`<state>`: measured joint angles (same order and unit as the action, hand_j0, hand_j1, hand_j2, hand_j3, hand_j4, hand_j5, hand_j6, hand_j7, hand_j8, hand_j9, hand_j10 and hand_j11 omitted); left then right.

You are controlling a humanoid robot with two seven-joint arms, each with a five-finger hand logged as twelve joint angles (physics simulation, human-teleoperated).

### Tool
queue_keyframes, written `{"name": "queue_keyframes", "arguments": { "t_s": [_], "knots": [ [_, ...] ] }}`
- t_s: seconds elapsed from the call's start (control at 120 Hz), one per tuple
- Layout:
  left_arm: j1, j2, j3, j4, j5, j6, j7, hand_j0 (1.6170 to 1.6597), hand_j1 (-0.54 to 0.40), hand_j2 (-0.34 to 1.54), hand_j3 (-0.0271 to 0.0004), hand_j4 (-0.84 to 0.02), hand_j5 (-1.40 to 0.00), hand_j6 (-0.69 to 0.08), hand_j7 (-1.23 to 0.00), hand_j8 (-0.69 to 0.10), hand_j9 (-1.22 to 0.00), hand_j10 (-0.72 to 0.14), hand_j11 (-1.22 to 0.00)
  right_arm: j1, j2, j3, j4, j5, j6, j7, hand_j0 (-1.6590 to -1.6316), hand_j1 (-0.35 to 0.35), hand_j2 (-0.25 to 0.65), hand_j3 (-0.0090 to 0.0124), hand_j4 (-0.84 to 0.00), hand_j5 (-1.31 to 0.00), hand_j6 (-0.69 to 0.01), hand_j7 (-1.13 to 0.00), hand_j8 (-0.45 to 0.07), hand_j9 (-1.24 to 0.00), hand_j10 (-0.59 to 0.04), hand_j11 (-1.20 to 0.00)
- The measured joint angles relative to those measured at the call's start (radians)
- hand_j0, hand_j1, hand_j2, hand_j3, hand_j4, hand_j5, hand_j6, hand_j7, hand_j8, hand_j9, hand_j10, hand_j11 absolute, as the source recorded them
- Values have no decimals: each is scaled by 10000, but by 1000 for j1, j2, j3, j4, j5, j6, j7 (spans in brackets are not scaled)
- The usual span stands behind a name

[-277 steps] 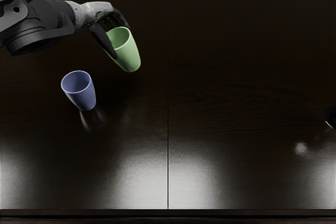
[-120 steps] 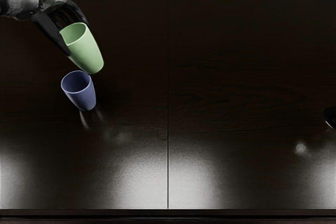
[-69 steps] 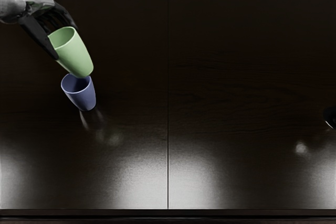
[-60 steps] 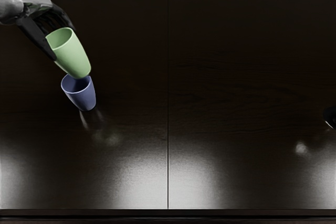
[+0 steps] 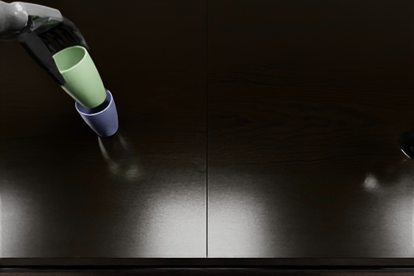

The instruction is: Pick up cup and place in cup with left hand

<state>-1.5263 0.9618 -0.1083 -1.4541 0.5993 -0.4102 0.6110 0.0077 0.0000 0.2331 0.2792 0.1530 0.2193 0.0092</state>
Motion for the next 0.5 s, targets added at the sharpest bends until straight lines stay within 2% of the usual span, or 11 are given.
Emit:
{"name": "queue_keyframes", "arguments": {
  "t_s": [0.183, 0.5],
  "knots": [
    [3, -12, 18, 4, 10, 8, 0, 16561, -1328, 1636, 0, -4535, -6575, -3150, -6505, -3362, -6447, -4830, -6444, 0, 0, 0, 0, 0, 0, 0, -16581, -3489, -2, 0, 0, 1, 7, 0, 5, 1, 4, 0],
    [15, -37, 36, 9, 23, 75, 0, 16557, -1341, 1830, 0, -4511, -6808, -3121, -6735, -3282, -6665, -4980, -6661, 0, 0, 0, 0, 0, 0, 0, -16581, -3489, -2, 0, 0, 1, 7, 0, 5, 1, 3, 0]
  ]
}}
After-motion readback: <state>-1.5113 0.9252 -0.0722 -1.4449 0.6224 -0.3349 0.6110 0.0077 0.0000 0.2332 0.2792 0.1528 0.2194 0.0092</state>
